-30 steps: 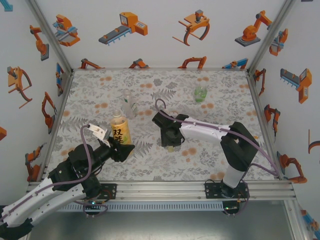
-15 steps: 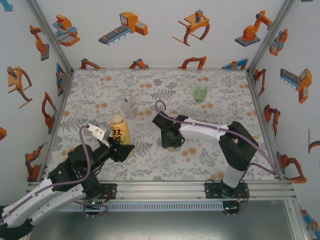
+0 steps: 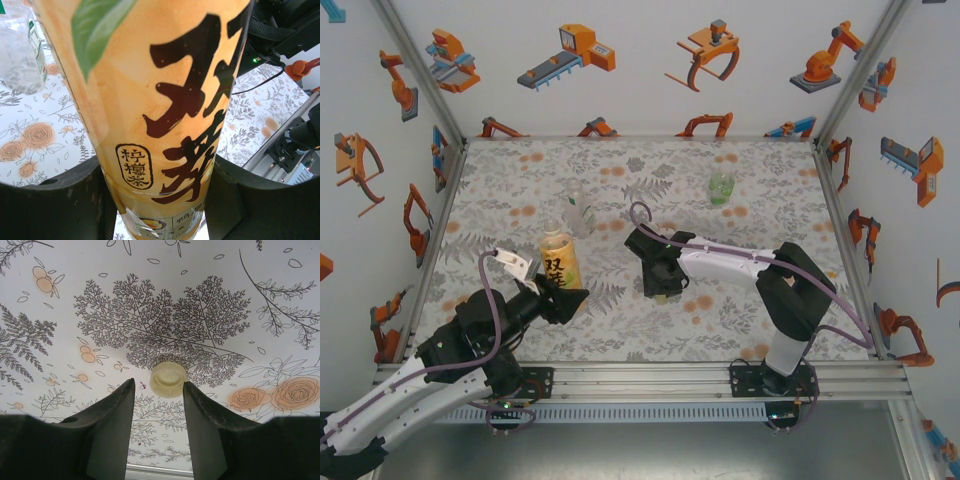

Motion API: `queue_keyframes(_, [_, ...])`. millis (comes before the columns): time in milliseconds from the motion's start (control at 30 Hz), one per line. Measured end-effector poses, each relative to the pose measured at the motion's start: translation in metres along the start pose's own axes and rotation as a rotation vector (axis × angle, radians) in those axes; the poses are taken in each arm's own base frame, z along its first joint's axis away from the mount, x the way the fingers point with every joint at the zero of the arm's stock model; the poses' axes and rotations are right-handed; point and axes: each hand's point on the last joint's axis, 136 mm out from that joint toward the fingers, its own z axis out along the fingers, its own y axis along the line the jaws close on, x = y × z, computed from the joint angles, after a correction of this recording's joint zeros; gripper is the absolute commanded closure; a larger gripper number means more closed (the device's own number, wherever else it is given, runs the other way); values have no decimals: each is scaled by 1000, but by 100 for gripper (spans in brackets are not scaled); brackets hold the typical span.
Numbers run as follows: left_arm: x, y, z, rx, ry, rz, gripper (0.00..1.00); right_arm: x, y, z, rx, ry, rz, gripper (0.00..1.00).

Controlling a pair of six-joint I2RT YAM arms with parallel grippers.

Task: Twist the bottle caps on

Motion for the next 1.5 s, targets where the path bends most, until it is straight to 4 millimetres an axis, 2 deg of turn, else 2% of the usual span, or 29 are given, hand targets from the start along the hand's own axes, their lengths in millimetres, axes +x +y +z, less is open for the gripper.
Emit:
queue_keyframes(800, [5,2,1,-6,9,-1,100,5,-1,7,9,24,-3,56])
queue_keyframes(1500, [4,1,3,-6,8,-1,100,4,-7,2,35,17,-6,54])
